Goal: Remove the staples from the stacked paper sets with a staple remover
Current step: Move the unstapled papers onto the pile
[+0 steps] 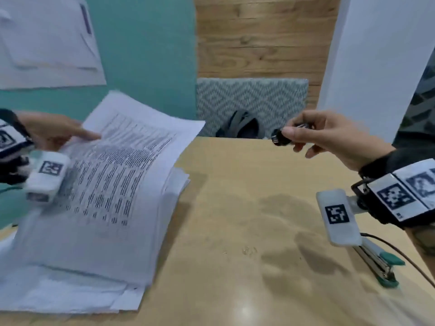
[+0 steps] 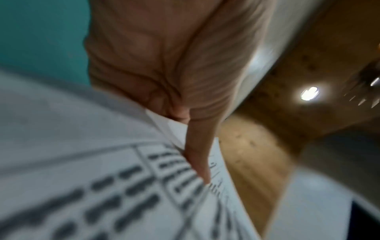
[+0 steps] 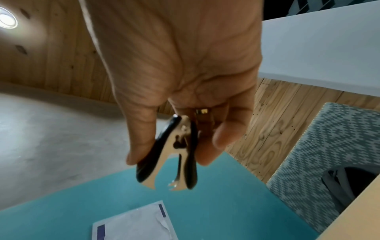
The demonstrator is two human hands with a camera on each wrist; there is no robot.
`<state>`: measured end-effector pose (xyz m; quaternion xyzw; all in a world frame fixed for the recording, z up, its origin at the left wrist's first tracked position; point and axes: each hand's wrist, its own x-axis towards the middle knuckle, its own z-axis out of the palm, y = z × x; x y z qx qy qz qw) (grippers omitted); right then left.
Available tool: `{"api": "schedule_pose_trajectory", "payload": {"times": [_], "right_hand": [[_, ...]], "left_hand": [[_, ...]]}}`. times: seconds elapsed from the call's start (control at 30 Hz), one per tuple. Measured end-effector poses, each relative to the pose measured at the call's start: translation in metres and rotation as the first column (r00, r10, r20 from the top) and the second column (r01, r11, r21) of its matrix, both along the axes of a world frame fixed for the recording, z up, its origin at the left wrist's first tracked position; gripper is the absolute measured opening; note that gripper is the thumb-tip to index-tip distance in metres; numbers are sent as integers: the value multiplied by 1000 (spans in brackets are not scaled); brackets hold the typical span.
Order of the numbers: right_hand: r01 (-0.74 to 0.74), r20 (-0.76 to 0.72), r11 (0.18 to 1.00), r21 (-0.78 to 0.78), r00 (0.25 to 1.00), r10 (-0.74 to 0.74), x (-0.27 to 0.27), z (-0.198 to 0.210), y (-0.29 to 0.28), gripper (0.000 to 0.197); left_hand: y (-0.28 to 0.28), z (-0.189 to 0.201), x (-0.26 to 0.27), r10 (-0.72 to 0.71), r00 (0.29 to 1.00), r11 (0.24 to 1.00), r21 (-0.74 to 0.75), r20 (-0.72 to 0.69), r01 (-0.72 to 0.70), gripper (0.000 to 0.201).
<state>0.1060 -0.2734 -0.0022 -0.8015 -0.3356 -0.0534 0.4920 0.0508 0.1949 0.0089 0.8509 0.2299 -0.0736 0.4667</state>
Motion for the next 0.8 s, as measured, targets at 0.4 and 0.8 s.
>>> {"api": "schedule_pose_trajectory", "payload": {"times": [0.4,0.8], "right_hand": [[130,-142,884,-448,967,-214,21,-29,41,35],[229,138,337,-913,952,-273,78,-75,125,30]], "left_hand": [[-22,-60,8,-70,990,650,747,-123,139,85],[-130,-102,-20,-250,761,481,605,-598,634,110]]}}
